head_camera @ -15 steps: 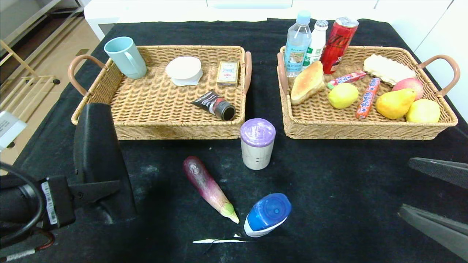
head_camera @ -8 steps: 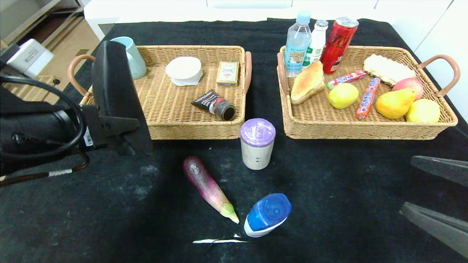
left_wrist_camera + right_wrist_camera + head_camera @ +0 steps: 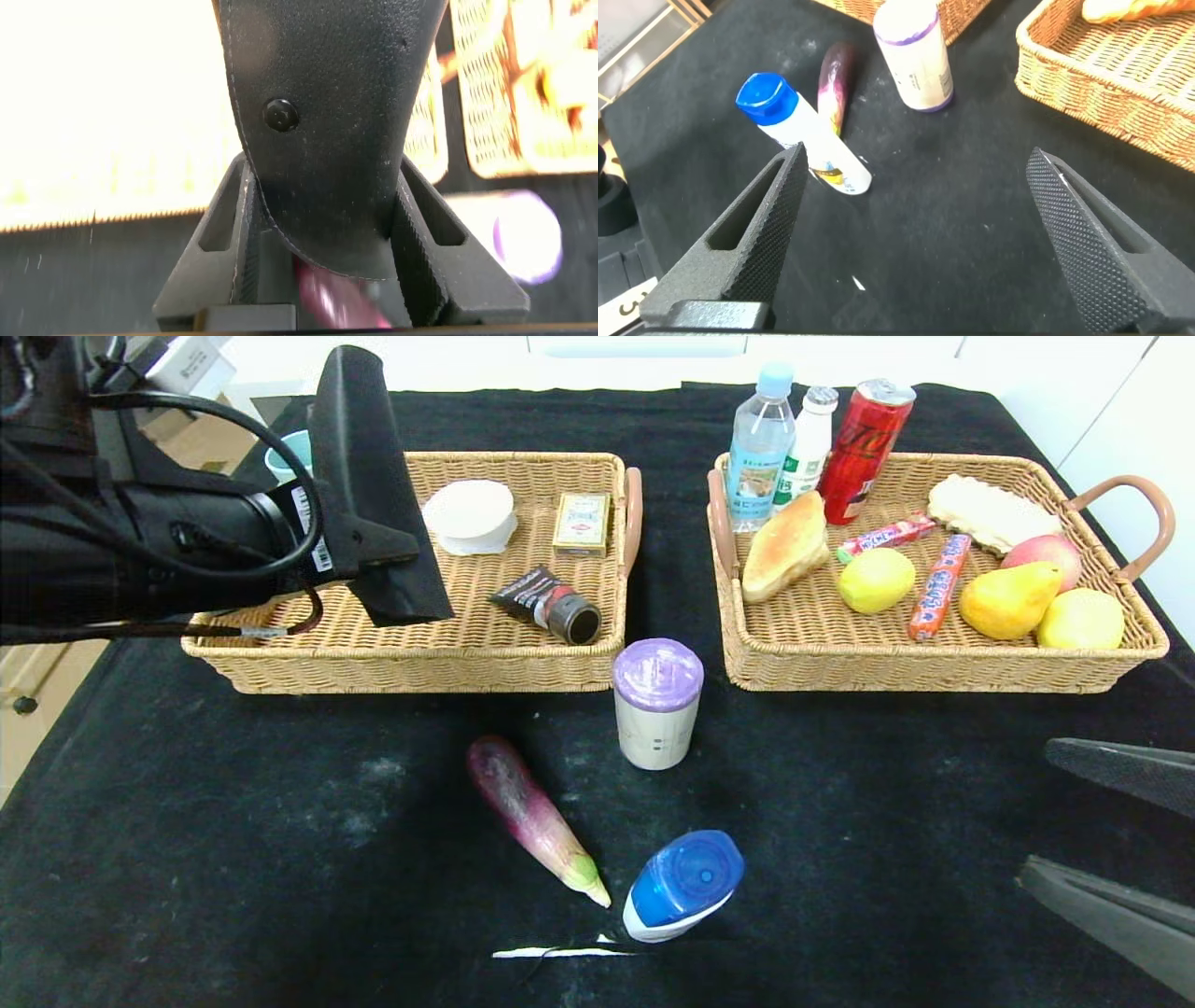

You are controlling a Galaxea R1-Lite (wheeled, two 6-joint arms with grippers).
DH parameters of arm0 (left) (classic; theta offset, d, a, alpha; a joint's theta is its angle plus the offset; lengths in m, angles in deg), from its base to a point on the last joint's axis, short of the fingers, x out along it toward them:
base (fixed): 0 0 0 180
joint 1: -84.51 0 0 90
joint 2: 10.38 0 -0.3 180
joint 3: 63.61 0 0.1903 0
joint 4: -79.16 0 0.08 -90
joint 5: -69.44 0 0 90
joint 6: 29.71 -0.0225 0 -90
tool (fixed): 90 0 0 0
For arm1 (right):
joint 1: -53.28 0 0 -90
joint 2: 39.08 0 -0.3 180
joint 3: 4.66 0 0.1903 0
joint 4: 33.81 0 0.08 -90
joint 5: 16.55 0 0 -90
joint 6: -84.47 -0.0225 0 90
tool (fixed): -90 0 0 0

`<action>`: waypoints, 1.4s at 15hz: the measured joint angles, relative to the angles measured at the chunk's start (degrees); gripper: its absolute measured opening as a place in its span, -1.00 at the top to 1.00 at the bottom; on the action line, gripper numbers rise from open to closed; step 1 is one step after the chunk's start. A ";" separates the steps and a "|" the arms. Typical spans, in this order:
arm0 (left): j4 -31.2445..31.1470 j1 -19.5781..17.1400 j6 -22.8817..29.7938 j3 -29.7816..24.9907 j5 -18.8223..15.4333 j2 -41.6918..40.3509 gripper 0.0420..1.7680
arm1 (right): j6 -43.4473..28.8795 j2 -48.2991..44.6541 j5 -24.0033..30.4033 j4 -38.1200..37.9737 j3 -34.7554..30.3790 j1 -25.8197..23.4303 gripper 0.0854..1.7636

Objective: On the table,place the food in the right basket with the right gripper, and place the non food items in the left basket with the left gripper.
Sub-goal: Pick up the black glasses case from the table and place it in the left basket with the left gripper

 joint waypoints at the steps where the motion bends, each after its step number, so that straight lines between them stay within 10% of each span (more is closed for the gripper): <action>1: 0.02 -0.61 0.11 1.66 -0.56 1.62 0.05 | 0.00 0.04 0.00 -0.09 -0.07 0.00 -0.93; 15: -0.17 -3.45 0.20 13.42 -1.74 13.70 0.05 | 0.02 0.55 0.00 0.11 -0.20 -0.11 -0.94; 21: -0.02 -3.51 0.28 13.57 -1.30 14.53 -0.43 | 0.02 0.55 0.01 0.09 -0.18 -0.09 -0.94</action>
